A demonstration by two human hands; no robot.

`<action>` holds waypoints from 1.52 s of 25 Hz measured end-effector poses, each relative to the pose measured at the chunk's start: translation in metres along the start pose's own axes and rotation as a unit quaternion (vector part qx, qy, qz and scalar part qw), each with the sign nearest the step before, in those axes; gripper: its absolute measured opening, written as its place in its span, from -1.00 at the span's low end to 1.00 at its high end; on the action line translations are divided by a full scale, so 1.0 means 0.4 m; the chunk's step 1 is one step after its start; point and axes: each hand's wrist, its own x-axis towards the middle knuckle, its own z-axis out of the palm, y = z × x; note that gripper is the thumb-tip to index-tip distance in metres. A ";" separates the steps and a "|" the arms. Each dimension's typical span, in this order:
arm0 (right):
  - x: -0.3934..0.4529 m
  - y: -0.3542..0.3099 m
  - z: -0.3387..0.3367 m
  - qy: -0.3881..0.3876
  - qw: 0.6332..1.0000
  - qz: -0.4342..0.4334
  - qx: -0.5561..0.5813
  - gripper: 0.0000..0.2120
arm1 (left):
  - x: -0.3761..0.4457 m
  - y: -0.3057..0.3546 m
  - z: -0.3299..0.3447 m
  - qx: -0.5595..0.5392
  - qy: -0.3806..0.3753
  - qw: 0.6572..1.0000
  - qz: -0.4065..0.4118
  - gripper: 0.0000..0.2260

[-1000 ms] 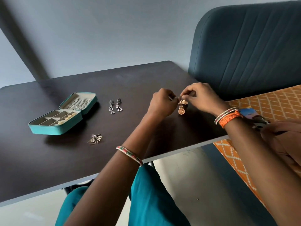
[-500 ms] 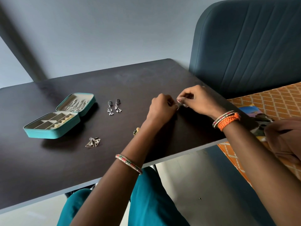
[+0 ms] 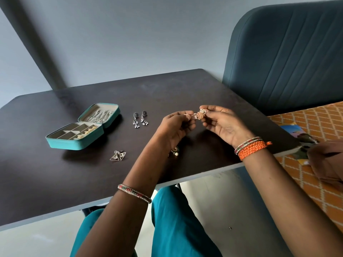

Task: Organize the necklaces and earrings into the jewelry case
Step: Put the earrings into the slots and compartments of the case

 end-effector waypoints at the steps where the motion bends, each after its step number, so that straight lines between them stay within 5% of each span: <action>1: 0.001 -0.002 0.004 0.007 1.000 0.013 0.019 -0.77 | -0.004 0.005 -0.003 -0.014 0.003 1.000 0.000 -0.76; 11: -0.031 -0.006 0.038 0.069 0.992 0.047 0.097 -0.91 | -0.015 0.007 0.020 -0.108 0.071 0.991 0.013 -0.91; 20: -0.073 -0.002 0.073 0.037 0.984 -0.053 -0.167 -0.82 | -0.051 0.000 0.021 -0.125 0.113 0.983 0.073 -0.84; 28: -0.058 0.038 0.082 0.065 0.991 -0.118 -0.011 -0.76 | -0.054 0.004 -0.007 0.052 0.106 0.982 0.149 -0.81; 33: -0.010 0.014 0.071 0.008 0.992 -0.126 -0.009 -0.78 | -0.026 0.011 -0.057 0.149 0.138 0.956 0.212 -0.81; 38: 0.036 0.031 0.076 -0.022 0.992 -0.117 -0.046 -0.80 | 0.010 0.016 -0.074 0.163 0.115 0.962 0.186 -0.81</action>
